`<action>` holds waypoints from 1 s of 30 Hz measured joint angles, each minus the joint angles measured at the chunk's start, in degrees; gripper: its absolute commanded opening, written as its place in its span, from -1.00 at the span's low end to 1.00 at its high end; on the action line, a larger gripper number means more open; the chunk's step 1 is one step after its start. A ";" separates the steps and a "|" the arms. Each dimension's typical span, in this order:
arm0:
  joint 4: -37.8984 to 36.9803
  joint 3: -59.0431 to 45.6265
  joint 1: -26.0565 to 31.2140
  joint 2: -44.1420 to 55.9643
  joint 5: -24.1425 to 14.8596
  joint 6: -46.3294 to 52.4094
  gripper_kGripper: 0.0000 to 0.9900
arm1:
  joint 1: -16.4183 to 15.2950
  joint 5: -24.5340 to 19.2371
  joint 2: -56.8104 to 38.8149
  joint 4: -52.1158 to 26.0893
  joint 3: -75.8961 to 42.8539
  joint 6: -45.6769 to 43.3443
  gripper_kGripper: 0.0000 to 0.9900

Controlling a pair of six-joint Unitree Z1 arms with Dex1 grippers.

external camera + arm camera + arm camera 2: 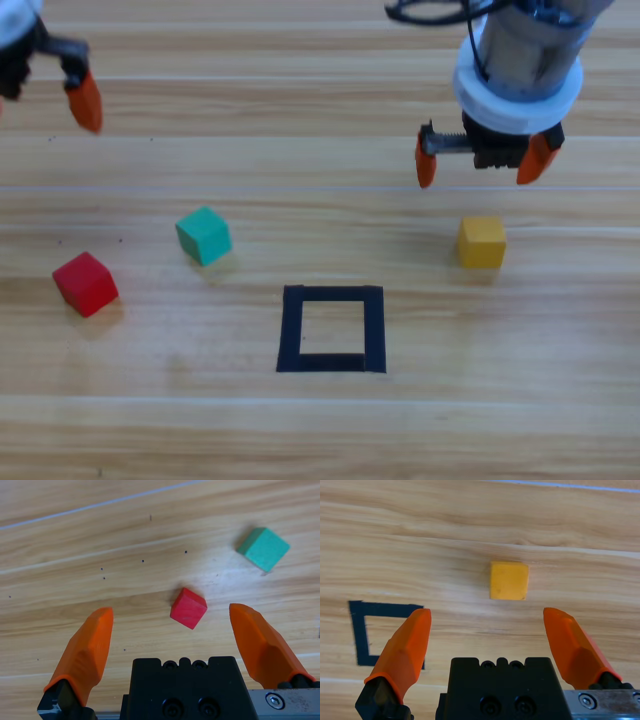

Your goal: Stack the blocks in the rectangular block: red at the bottom, yellow in the middle, green on top

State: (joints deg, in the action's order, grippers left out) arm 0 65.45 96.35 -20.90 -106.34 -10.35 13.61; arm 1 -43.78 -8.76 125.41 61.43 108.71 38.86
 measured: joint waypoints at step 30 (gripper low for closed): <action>-12.40 -24.55 0.03 1.79 7.45 -14.48 0.94 | 4.32 3.36 8.88 0.70 2.75 5.89 0.89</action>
State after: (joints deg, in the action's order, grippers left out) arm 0 53.05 71.81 -20.87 -104.56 -2.90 -0.87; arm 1 -39.46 -5.40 134.29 62.13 111.45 44.74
